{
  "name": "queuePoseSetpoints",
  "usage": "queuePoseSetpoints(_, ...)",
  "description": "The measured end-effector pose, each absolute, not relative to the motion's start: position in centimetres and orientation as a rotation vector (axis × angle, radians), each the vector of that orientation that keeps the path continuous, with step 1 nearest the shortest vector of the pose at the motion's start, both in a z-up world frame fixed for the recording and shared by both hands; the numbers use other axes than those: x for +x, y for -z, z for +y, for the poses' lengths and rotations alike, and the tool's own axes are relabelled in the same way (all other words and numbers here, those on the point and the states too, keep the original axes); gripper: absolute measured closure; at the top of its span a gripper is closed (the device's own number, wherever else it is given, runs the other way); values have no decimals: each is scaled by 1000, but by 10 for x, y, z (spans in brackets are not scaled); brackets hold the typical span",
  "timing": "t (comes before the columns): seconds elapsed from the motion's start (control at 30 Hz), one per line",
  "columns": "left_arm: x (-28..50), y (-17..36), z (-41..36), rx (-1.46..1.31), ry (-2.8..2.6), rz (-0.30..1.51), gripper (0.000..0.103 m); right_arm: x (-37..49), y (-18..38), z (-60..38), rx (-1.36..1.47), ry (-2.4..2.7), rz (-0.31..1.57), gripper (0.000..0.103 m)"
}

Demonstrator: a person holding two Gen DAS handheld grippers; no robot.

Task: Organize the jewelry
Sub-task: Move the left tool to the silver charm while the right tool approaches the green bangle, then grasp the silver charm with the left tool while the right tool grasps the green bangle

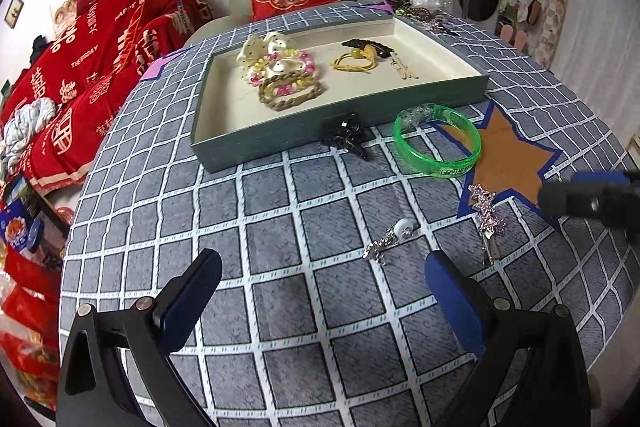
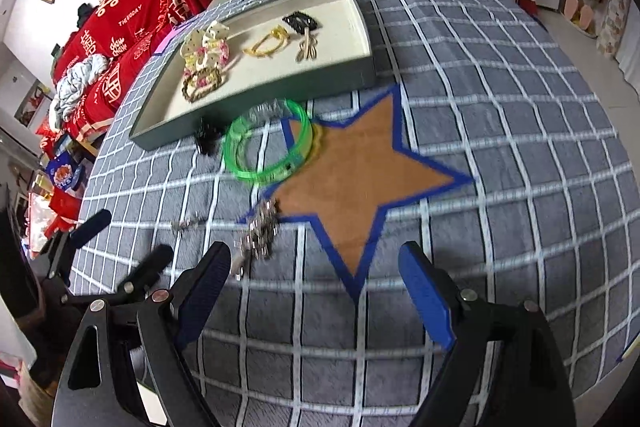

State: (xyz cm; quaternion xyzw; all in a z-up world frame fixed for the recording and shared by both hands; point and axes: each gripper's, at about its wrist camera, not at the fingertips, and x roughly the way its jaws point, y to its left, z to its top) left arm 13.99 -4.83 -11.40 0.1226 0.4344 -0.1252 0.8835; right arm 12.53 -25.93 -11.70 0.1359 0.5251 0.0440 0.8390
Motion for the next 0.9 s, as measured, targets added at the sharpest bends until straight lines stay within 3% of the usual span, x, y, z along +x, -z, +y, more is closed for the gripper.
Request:
queuePoseSetpoints(0.3, 149, 123, -45, 273, 270, 917, 0, 121, 119, -245, 250, -119, 1125, 16)
queuePoseSetpoints(0.43, 155, 129, -43, 283, 277, 938, 6, 107, 123, -241, 234, -135, 1121, 24)
queuePoseSetpoints(0.57, 158, 132, -45, 268, 295, 949, 6, 111, 123, -246, 230, -111, 1113, 25)
queuePoseSetpoints(0.63, 158, 131, -49, 277, 308, 945, 14, 119, 121, -251, 237, -97, 1099, 26)
queuePoseSetpoints(0.8, 161, 131, -60, 289, 345, 945, 15, 156, 121, -254, 234, -75, 1109, 33)
queuePoseSetpoints(0.9, 163, 131, -64, 282, 376, 949, 23, 177, 125, -253, 228, -62, 1116, 34)
